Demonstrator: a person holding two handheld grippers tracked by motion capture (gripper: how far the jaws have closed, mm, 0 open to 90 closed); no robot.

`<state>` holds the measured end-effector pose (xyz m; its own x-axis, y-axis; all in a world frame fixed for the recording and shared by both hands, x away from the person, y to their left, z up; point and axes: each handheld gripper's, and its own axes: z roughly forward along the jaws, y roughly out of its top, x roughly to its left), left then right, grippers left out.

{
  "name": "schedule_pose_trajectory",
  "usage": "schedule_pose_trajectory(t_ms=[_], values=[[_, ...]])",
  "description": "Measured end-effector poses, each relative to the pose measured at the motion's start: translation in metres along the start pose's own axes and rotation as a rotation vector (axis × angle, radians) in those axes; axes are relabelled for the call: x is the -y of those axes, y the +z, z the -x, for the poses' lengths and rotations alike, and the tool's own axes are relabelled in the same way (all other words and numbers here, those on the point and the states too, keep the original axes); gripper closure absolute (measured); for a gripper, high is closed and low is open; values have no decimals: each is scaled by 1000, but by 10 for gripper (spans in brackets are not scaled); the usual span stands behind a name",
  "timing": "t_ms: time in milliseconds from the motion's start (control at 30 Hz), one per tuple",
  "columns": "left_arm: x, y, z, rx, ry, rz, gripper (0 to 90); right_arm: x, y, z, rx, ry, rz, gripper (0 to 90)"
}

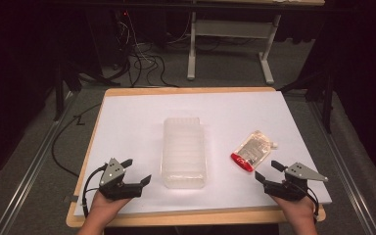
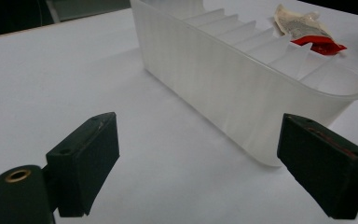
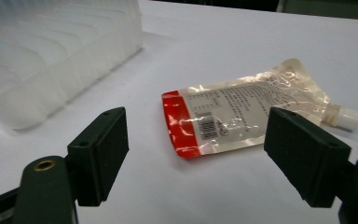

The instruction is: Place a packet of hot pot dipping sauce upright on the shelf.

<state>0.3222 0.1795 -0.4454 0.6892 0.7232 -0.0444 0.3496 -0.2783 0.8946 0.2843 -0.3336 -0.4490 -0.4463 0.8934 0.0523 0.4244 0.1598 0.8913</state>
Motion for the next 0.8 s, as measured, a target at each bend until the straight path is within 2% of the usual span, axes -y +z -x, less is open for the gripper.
schedule_pose_trajectory(t_ms=[200,467,600,767,800], values=[[1,1,-2,-8,-8,1,133,4,2,8,0,21,-9,266],[0,0,-1,-2,-11,6,133,3,0,6,-2,12,-5,303],[0,0,-1,0,-5,0,133,6,1,14,11,66,-16,323],[0,1,0,3,3,-7,133,6,14,36,45,146,-52,333],[0,1,0,3,3,-7,133,6,14,36,45,146,-52,333]])
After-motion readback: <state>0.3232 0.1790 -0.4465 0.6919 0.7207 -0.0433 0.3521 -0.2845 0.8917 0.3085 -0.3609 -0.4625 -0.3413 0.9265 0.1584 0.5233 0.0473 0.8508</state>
